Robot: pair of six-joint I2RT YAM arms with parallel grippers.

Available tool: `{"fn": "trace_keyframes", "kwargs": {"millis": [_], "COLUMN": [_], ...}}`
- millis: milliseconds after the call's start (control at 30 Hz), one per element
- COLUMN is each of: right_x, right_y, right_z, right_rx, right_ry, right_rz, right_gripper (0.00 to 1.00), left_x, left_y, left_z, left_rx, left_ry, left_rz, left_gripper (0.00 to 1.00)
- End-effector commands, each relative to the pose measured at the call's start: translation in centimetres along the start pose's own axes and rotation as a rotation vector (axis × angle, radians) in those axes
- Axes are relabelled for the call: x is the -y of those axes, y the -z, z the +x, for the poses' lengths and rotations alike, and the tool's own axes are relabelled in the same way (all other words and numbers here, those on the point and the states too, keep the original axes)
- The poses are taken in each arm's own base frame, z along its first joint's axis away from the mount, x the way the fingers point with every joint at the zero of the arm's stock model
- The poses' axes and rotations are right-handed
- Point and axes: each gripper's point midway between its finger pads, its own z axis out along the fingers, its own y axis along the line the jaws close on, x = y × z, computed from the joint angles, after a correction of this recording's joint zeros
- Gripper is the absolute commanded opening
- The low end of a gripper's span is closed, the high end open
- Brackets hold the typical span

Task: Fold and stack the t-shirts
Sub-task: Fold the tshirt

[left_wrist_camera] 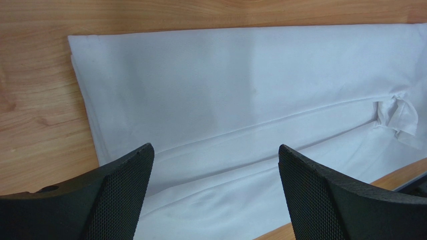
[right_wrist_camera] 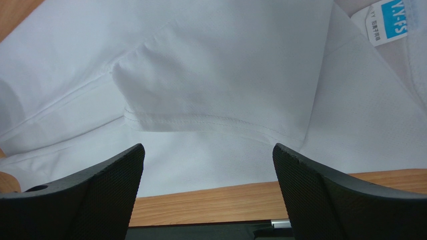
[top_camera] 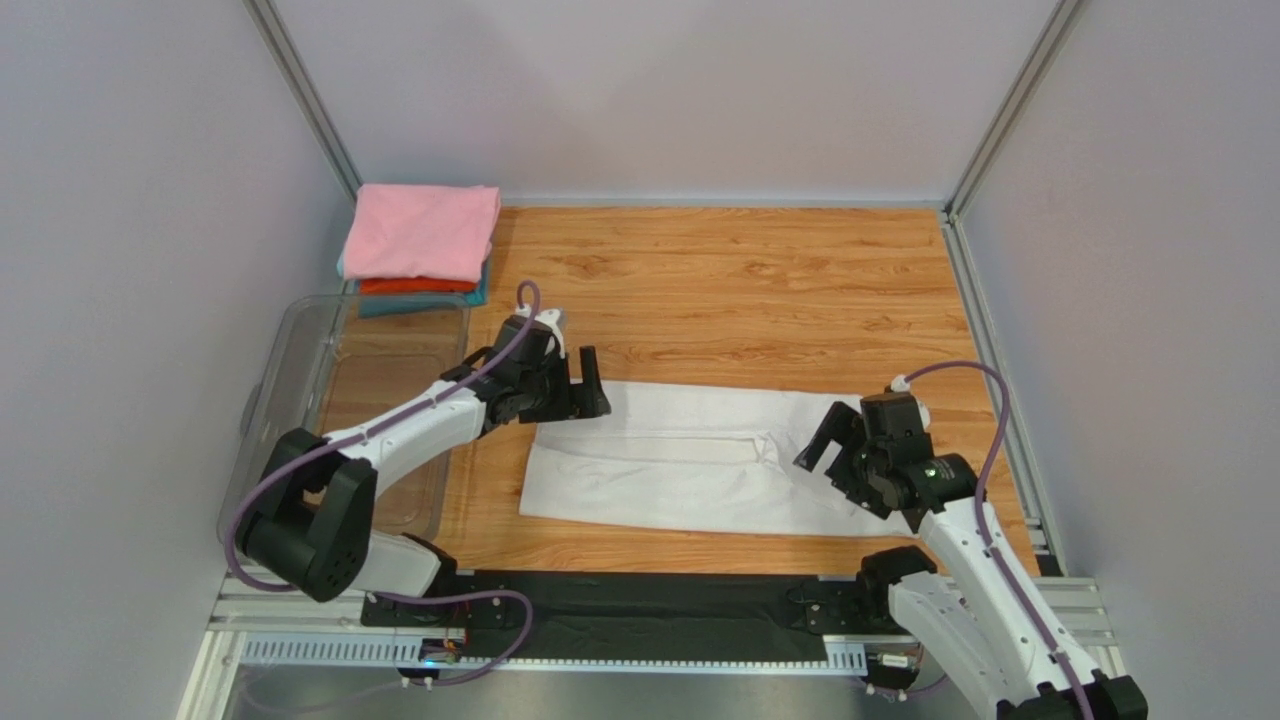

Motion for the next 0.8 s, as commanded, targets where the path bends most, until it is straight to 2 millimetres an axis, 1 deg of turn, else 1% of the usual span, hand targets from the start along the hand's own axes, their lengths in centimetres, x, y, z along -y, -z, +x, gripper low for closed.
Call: {"fn": "trace_keyframes", "kwargs": {"millis": [0, 67, 133, 167, 200, 233, 267, 300, 367, 400, 433, 467, 500, 567, 600, 633, 667, 700, 733, 767], "right_x": [-1.2, -0.3, 0.0, 0.4, 0.5, 0.2, 0.5, 0.3, 0.3, 0.3, 0.2, -0.3, -0.5, -0.6, -1.2, -1.2, -1.4, -2.5, -3.1, -3.0], "right_y": [-1.1, -2.0, -2.8, -3.5, -3.9, -4.3, -5.1, -5.4, -6.2, -6.4, -6.7, -6.8, -7.1, -8.0, -8.1, -8.7, -9.0, -9.1, -9.5, -10.3], "right_z": [-0.4, -0.6, -1.0, -0.8, -0.8, -1.2, -0.7, -0.8, -1.6, -1.9, -2.4, -3.2, -3.5, -4.1, -5.0, -5.3, -5.7, -7.1, -7.5, -7.4], "right_rx": [0.006, 0.010, 0.022, 0.004, -0.002, 0.007, -0.030, -0.033, -0.031, -0.033, -0.024, -0.010, -0.013, -0.021, -0.010, -0.024, -0.023, -0.001, -0.004, -0.027], "right_ry": [-0.025, -0.017, -0.019, -0.019, -0.021, -0.023, -0.019, -0.016, 0.007, 0.008, 0.013, 0.031, 0.044, 0.066, 0.072, 0.079, 0.105, 0.120, 0.134, 0.144], "right_rz": [-0.041, 0.017, 0.043, 0.072, 0.078, 0.066, 0.083, 0.082, 0.110, 0.122, 0.128, 0.120, 0.117, 0.132, 0.126, 0.139, 0.135, 0.113, 0.102, 0.117], "right_gripper": [1.00, 1.00, 1.00, 1.00, 1.00, 1.00, 1.00, 1.00, 1.00, 1.00, 1.00, 1.00, 1.00, 1.00, 1.00, 1.00, 1.00, 1.00, 1.00, 1.00], "left_x": [1.5, 1.1, 0.9, 0.5, 0.4, 0.0, -0.2, -0.3, -0.7, -0.5, -0.6, -0.6, -0.2, -0.3, -0.2, -0.3, -0.2, 0.2, 0.4, 0.7], "left_y": [-1.1, -1.6, -1.8, -2.0, -2.0, -2.1, -2.1, -2.2, -2.2, -2.1, -2.1, -2.0, -1.9, -1.6, -1.4, -1.2, -1.0, -0.9, -0.5, -0.3], "left_z": [-0.8, 0.2, 0.7, 1.4, 1.6, 2.4, 2.8, 3.2, 4.5, 4.6, 5.0, 5.3, 5.5, 6.4, 6.9, 7.7, 8.1, 8.8, 9.4, 9.8], "left_rx": [0.005, -0.013, -0.019, -0.027, -0.028, -0.042, -0.050, -0.061, -0.078, -0.082, -0.076, -0.073, -0.065, -0.057, -0.059, -0.063, -0.063, -0.068, -0.068, -0.067], "left_ry": [0.006, 0.009, 0.014, 0.020, 0.024, 0.026, 0.031, 0.034, 0.052, 0.052, 0.058, 0.078, 0.079, 0.100, 0.100, 0.119, 0.125, 0.124, 0.149, 0.159], "left_rz": [0.066, 0.071, 0.075, 0.072, 0.071, 0.068, 0.065, 0.067, 0.075, 0.081, 0.093, 0.100, 0.121, 0.132, 0.135, 0.137, 0.142, 0.152, 0.166, 0.175], "left_gripper": [1.00, 1.00, 1.00, 1.00, 1.00, 1.00, 1.00, 1.00, 1.00, 1.00, 1.00, 1.00, 1.00, 1.00, 1.00, 1.00, 1.00, 1.00, 1.00, 1.00]}}
